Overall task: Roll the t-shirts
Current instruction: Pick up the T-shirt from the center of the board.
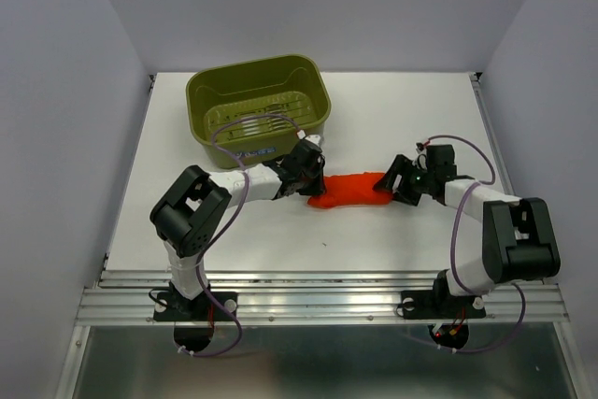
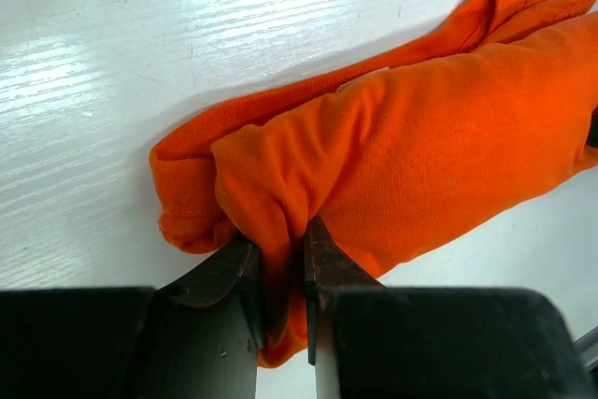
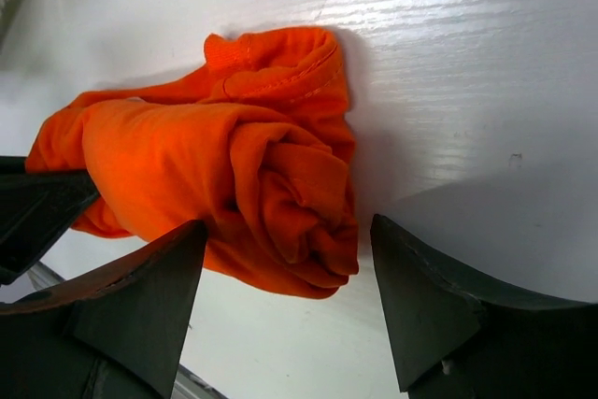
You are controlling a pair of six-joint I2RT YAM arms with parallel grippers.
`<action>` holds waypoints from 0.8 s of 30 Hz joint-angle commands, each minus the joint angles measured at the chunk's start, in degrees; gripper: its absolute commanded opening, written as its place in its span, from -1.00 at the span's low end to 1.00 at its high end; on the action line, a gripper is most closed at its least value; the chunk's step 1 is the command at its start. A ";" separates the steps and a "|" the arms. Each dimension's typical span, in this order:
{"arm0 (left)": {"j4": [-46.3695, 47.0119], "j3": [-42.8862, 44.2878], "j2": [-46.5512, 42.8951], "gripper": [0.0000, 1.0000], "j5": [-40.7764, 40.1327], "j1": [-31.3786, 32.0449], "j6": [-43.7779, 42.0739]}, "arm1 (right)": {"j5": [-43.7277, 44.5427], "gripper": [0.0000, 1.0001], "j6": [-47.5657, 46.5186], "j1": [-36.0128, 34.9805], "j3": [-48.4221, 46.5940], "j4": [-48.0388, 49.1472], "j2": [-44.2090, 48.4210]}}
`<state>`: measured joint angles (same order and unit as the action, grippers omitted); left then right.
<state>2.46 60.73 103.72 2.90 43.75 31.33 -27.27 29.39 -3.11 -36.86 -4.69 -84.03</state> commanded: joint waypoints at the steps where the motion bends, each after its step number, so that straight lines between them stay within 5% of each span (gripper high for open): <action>1: -3.08 -0.87 -1.15 -1.00 -1.32 -0.50 -3.03 | 2.14 0.54 1.46 -0.40 -0.31 2.49 -2.18; 10: -1.14 -4.39 -2.65 -1.00 -1.14 -2.79 -4.26 | -2.96 0.61 -2.75 -0.40 -4.01 -1.20 -8.50; 17: -0.61 -2.55 -1.77 -1.00 0.53 -2.88 -4.35 | -4.29 0.36 -1.97 -2.24 -3.13 2.14 -11.59; 20: -0.61 -2.02 -1.33 -1.00 0.62 -2.88 -4.44 | -3.94 0.16 -0.74 -3.65 -3.48 3.72 -13.70; 23: -0.88 -1.84 -1.33 -1.00 0.44 -2.88 -4.35 | -3.15 -0.27 1.98 -4.36 -2.69 6.71 -13.53; 24: -0.96 -1.93 -1.33 -1.00 0.53 -2.88 -4.26 | -2.01 -0.61 2.34 -4.36 -2.60 6.88 -13.27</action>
<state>3.81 58.19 102.13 4.23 41.01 28.53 -33.43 30.39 -6.00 -41.50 2.28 -95.50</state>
